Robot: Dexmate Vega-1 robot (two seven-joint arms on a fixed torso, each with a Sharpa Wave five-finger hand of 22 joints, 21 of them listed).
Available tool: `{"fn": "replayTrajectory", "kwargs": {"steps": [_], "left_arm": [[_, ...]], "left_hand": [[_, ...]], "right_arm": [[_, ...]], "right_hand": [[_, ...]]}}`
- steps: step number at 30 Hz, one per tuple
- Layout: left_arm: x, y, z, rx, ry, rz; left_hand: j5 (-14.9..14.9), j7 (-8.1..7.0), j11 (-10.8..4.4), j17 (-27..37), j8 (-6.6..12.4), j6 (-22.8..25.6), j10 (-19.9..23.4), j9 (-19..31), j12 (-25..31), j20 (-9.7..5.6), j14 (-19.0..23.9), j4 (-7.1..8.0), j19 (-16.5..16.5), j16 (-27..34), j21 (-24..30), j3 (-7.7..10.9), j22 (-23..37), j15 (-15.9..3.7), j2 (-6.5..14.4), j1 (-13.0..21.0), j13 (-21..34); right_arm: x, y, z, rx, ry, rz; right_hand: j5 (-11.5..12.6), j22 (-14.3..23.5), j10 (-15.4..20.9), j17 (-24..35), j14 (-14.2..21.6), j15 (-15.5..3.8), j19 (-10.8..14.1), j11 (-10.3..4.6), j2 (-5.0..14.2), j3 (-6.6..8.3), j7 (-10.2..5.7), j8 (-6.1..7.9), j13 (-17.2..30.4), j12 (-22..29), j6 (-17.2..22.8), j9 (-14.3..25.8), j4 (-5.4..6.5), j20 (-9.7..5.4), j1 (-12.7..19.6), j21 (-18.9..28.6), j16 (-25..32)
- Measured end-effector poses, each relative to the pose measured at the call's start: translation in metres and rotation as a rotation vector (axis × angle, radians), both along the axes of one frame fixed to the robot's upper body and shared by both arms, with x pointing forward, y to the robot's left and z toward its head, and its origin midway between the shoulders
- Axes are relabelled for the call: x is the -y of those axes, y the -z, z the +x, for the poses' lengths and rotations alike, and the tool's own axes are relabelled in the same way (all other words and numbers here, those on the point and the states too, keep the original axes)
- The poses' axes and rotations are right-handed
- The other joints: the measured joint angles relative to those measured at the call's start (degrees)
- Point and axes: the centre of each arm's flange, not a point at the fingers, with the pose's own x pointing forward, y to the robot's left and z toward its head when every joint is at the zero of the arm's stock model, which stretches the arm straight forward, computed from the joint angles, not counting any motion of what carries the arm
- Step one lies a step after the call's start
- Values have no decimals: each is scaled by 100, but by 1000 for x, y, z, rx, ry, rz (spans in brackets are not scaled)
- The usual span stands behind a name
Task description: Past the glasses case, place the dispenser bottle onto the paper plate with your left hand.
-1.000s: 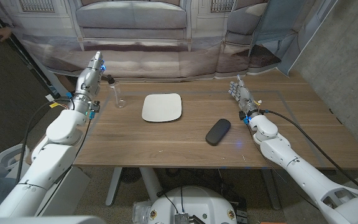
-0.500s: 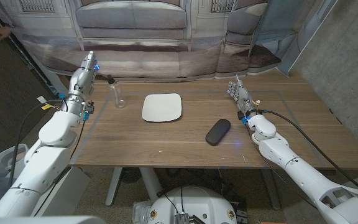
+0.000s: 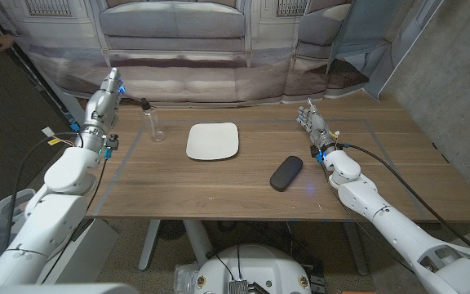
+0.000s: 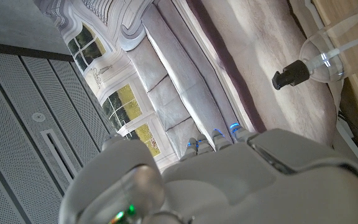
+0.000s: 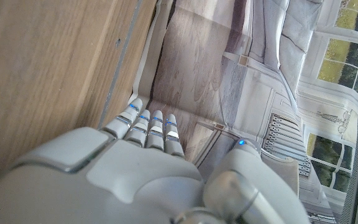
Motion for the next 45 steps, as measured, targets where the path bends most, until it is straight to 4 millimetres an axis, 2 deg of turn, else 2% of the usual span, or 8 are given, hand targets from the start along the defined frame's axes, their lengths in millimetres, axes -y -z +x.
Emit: {"fn": "replayTrajectory", "kwargs": {"steps": [16, 28, 45], "left_arm": [[-4, 7, 3, -30, -17, 0], [-1, 12, 14, -43, -15, -8], [-1, 15, 19, -56, -34, -17]], "left_hand": [[0, 0, 0, 0, -21, -1, 0, 0, 0, 0, 0, -17, 0, 0, 0, -18, 0, 0, 23, 23, 0], [0, -20, -32, 0, -20, 19, 31, 0, 0, 0, 0, -17, 0, 0, 0, -17, 0, 0, -2, 59, 0], [-35, -20, -32, 0, -44, 19, 31, 0, -21, 0, 0, -31, 0, 0, 0, -31, 0, 0, 23, 84, 0]], "right_arm": [[1, 0, 0, 0, -2, -6], [3, -1, -1, 4, -4, -12], [2, -6, 7, -2, -13, -19]], "right_hand": [[0, 0, -1, 0, 0, 0, 20, 0, 0, -24, 0, 0, 0, 0, 0, 0, -24, 21, 0, 0, 0], [0, 0, -1, 0, 0, 0, 20, 0, 0, -24, 0, 0, 0, 0, 0, 0, -24, 21, 0, 0, 0], [0, 0, -1, -1, 21, -21, 20, -1, 0, -42, 0, 0, 0, 0, 0, 0, -42, 21, 0, 0, 0]]}}
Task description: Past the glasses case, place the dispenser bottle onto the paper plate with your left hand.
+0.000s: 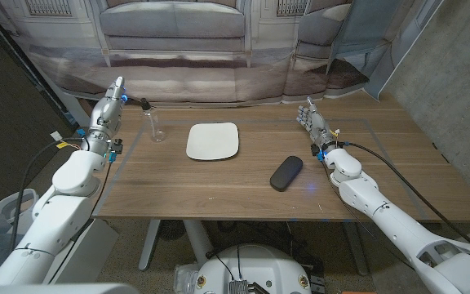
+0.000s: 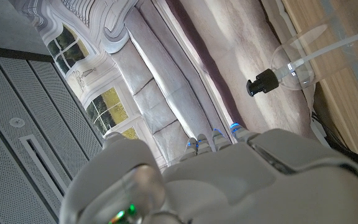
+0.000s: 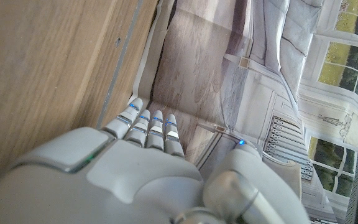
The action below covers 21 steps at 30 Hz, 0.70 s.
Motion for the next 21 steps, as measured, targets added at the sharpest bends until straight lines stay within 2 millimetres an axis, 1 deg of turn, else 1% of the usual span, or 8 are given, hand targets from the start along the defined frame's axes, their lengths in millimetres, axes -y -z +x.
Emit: {"fn": "replayTrajectory", "kwargs": {"steps": [6, 8, 12, 16, 17, 21], "left_arm": [[-1, 1, 1, -7, -9, 0], [-2, 1, 2, -7, -11, 0], [-5, 3, 4, -14, -19, -2], [-4, 2, 3, -7, -19, 3], [-9, 7, 8, -18, -26, -1], [-12, 10, 10, -21, -31, -1]], "left_hand": [[0, -3, 0, 0, 0, 2, 0, 0, 0, 0, 0, 0, 0, 0, 0, 0, 0, 0, 0, 45, 0], [0, -31, 0, 0, 0, 31, 0, 0, 0, 0, 0, 0, 0, 0, 0, 0, 0, 0, 0, 45, 0], [0, -31, -31, 0, 0, 31, 31, 0, 0, 0, 32, 0, 0, 0, 0, 0, 0, -32, 0, 45, 0], [0, -31, -31, 0, 0, 31, 31, 0, 0, 0, 32, -24, 0, 0, 0, -24, 0, -32, 0, 45, 0], [0, -31, -31, 0, 1, 31, 31, 0, 0, 0, 32, -24, 0, 0, 0, -24, 0, -32, -17, 62, 0], [0, -31, -31, 0, 1, 31, 31, 0, 0, 0, 32, -24, 0, 0, 0, -25, 0, -32, -23, 68, 0]], "right_arm": [[-3, -1, 4, -4, -4, -1], [-4, -1, 4, -4, -6, -2], [-7, -2, 5, -2, -7, -7], [-9, -3, 6, -1, -10, -7], [-9, -3, 6, 0, -5, -10], [-11, -3, 6, -1, -3, -11]], "right_hand": [[0, 0, 0, 0, 22, 22, 0, 0, 0, -6, 0, 0, 0, 0, 0, 0, -6, 0, 0, 0, 0], [0, 0, 12, 0, 32, 31, 0, -12, 0, -6, 0, 0, 0, 0, 0, 0, -6, 0, 0, 0, 0], [0, 0, 32, 0, 32, 32, 0, -32, 0, -6, 0, 0, 0, 0, 0, 0, -6, 0, 0, 0, 0], [0, 0, 32, 0, 31, 31, 0, -32, 0, -6, 0, 0, 0, 0, 0, 0, -6, 0, 0, 0, 0], [0, 0, 32, 0, 31, 31, 0, -32, 0, -7, 0, 0, 0, 0, 0, 0, -4, 0, 0, 0, 0], [0, 0, 31, 0, 42, 21, 0, -32, 0, -30, 0, 0, 0, 0, 0, 0, 19, 0, 0, 0, 0]]}}
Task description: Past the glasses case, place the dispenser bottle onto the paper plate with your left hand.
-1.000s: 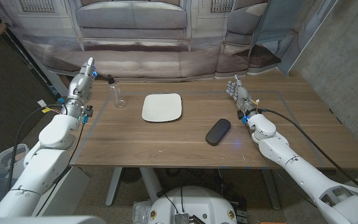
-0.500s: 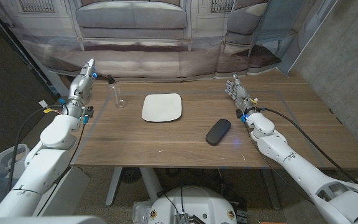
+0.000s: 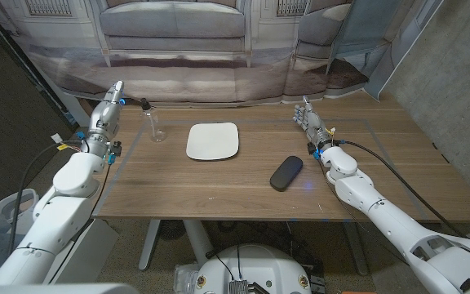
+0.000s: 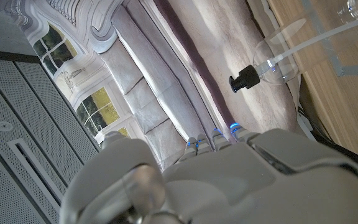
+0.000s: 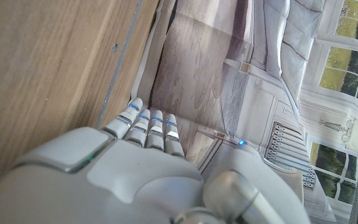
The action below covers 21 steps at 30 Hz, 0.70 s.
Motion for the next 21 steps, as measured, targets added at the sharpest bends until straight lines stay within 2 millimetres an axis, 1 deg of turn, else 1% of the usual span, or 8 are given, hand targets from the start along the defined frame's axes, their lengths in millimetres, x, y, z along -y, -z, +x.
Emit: {"fn": "replayTrajectory", "kwargs": {"steps": [3, 6, 7, 9, 15, 18, 21], "left_arm": [[-2, 1, 1, -1, -4, 0], [-2, 0, 1, 5, -4, 2], [-4, 3, 2, -1, -10, 0], [-5, 3, 3, -2, -12, 1], [-8, 4, 5, -1, -19, 1], [-9, 4, 7, -1, -22, 0], [-10, 4, 10, -2, -26, 1]], "left_hand": [[0, 0, 0, 0, 0, 0, 0, 0, 0, 0, 0, 0, 0, 0, 0, 0, 0, 0, 18, 18, 0], [0, -31, 0, 0, 4, 32, 0, 0, 0, 0, 0, 0, 0, 0, 0, 0, 0, 0, 23, 23, 0], [0, -31, 0, 0, 4, 32, 0, 0, 0, 0, 22, -3, 0, 0, 0, -3, 0, -22, 23, 23, 0], [0, -31, -31, 0, 4, 32, 31, 0, 0, 0, 31, -24, 0, 0, 0, -24, 0, -31, -1, 47, 0], [0, -31, -31, 0, 4, 32, 31, 0, 0, 0, 31, -24, 0, 0, 0, -24, 0, -31, -30, 76, 0], [0, -55, -61, 0, 4, 55, 61, 0, 0, 0, 62, -46, 0, 0, 0, -46, 0, -61, -30, 76, 0], [0, -62, -39, 0, 4, 62, 85, 0, 0, 0, 62, -46, 0, 0, 0, -46, 0, -61, -46, 91, 0]], "right_arm": [[-1, 0, 0, 0, 0, -1], [-3, 0, 0, 1, -2, -2], [-4, 0, 0, 1, 0, -1], [-5, -1, -1, 2, -1, -1], [-6, -3, -2, 8, -1, -2], [-6, -5, -2, 12, 0, -4], [-6, -6, -3, 15, 1, -6]], "right_hand": [[0, 0, 0, 0, 0, 0, 0, 0, 0, 0, -31, 0, 0, 0, 32, 0, 0, 0, 0, 0, 0], [0, 0, 0, 0, 0, 0, 0, 0, 0, 0, -31, 0, 0, 0, 31, 0, 0, 0, 0, 0, 0], [0, 0, 0, 0, 0, 0, 0, 0, 0, 0, -31, 0, 0, 0, 31, 0, 0, 0, 0, 0, 0], [0, 0, 0, 0, 0, 0, 0, 0, 0, 0, -31, 0, 0, 0, 31, 0, 0, 0, 0, 0, 0], [0, 0, 0, 0, 0, 0, 0, 0, 0, 0, -31, 0, 0, 0, 31, 0, 0, 0, 0, 0, 0], [0, 0, 0, 0, -1, 0, 4, 0, 0, -16, -31, 0, 0, 0, 31, 0, -16, -2, 0, 0, 0], [0, 0, 0, 0, -1, 0, 42, 0, 0, -16, -31, 0, 0, 0, 31, 0, -16, -1, 0, 0, 0]]}}
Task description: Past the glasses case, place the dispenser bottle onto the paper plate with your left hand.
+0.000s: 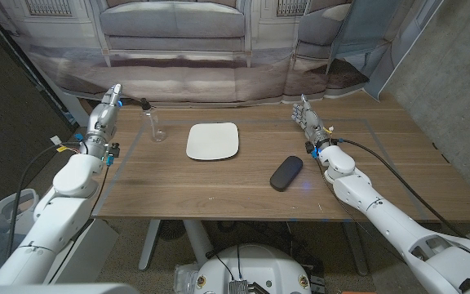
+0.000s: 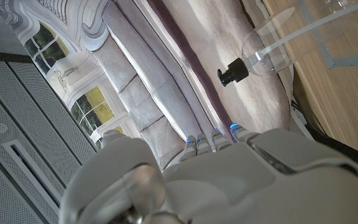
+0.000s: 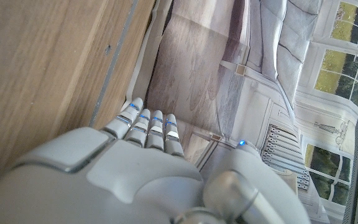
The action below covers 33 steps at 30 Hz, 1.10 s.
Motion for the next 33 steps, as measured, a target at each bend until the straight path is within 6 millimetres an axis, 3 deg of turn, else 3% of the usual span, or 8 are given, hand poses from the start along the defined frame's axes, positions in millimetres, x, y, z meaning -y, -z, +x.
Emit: {"fn": "replayTrajectory", "kwargs": {"steps": [13, 14, 25, 33], "left_arm": [[-1, -1, 1, 5, -18, 8], [-3, 1, 12, -8, -23, -3], [-7, 4, 14, -28, -50, -3], [-10, 4, 18, -48, -78, 7]], "left_hand": [[0, -51, -31, 0, 0, 52, 50, 0, 0, 0, 61, -41, 0, 0, 0, -41, 0, -2, -60, 60, 0], [0, -51, -31, 0, 0, 51, 50, 0, 0, 0, 61, -41, 0, 0, 0, -41, 0, -2, -76, 76, 0], [0, -29, -1, 0, 0, 73, 141, 0, 22, 0, 117, -64, 0, 0, 0, -64, 0, 13, -120, 120, 0], [0, -20, 29, 0, 0, 82, 172, 0, 22, 46, 145, -154, -43, 0, 0, -104, 0, 41, -230, 230, 0]], "right_arm": [[0, -3, 1, 3, 2, 0], [-1, -3, 1, 3, 3, -4], [-3, -3, 2, 3, 3, -8], [-6, -3, 5, -1, 3, -8]], "right_hand": [[0, 0, 0, 0, 20, -21, 0, 0, 1, 0, 0, 0, 0, 0, 0, 0, 0, 0, 1, 0, 0], [0, 0, 0, 0, 20, -20, 0, 0, 1, 0, 0, 0, 0, 0, 0, 0, 0, 0, 1, 0, 0], [0, 0, 22, 0, 20, -21, -1, 23, 31, 0, -1, 0, 0, 0, -2, 0, 0, 0, 31, 0, 0], [0, 0, 44, 0, 20, -20, -1, -1, 31, 0, -53, 0, 0, 0, -10, 0, 0, 0, 31, 0, 0]]}}
